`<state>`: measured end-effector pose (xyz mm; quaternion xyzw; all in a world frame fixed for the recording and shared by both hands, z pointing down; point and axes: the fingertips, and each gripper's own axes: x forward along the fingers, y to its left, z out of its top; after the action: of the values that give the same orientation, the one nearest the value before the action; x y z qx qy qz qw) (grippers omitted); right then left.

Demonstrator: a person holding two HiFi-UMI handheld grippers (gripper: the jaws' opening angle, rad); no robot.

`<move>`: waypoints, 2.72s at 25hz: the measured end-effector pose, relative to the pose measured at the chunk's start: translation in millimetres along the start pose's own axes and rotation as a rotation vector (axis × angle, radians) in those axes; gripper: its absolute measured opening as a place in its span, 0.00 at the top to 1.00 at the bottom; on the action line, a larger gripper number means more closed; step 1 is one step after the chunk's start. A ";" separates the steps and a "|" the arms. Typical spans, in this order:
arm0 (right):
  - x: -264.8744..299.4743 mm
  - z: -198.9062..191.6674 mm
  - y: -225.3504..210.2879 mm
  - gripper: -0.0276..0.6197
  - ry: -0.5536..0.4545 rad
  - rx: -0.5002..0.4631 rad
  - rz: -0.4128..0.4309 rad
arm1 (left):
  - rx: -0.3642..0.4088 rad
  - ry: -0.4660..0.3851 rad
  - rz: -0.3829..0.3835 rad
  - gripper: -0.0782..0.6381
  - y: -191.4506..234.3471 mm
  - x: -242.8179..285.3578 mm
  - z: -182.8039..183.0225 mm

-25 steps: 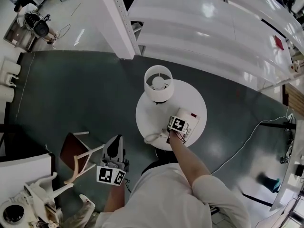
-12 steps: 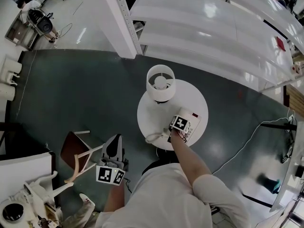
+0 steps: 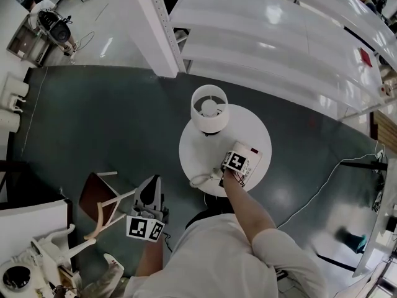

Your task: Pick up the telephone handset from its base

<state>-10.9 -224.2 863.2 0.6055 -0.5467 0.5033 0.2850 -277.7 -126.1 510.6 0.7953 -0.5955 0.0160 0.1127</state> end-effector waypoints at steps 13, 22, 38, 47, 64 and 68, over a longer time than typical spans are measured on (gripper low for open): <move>-18.7 -2.1 9.1 0.59 -0.045 -0.056 0.064 | 0.006 -0.012 -0.011 0.86 -10.2 -4.7 0.3; -38.9 -6.5 6.4 0.59 -0.093 -0.057 0.156 | 0.035 -0.012 -0.031 0.86 -27.8 -9.7 -1.4; -97.2 5.6 13.9 0.59 -0.227 0.022 0.417 | 0.032 -0.030 -0.072 0.86 -45.3 -13.1 -1.2; -153.7 23.9 15.7 0.59 -0.294 0.073 0.588 | 0.022 -0.058 -0.098 0.86 -55.3 -9.3 0.2; -281.7 84.0 7.5 0.59 -0.473 0.232 0.968 | 0.028 -0.098 -0.127 0.86 -81.4 7.2 8.4; -303.7 91.1 3.3 0.59 -0.512 0.230 1.033 | 0.041 -0.119 -0.139 0.86 -89.7 10.8 11.5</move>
<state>44.8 -192.7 552.6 0.3897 -0.7643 0.4707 -0.2057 -190.5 -114.7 486.7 0.8364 -0.5440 -0.0266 0.0616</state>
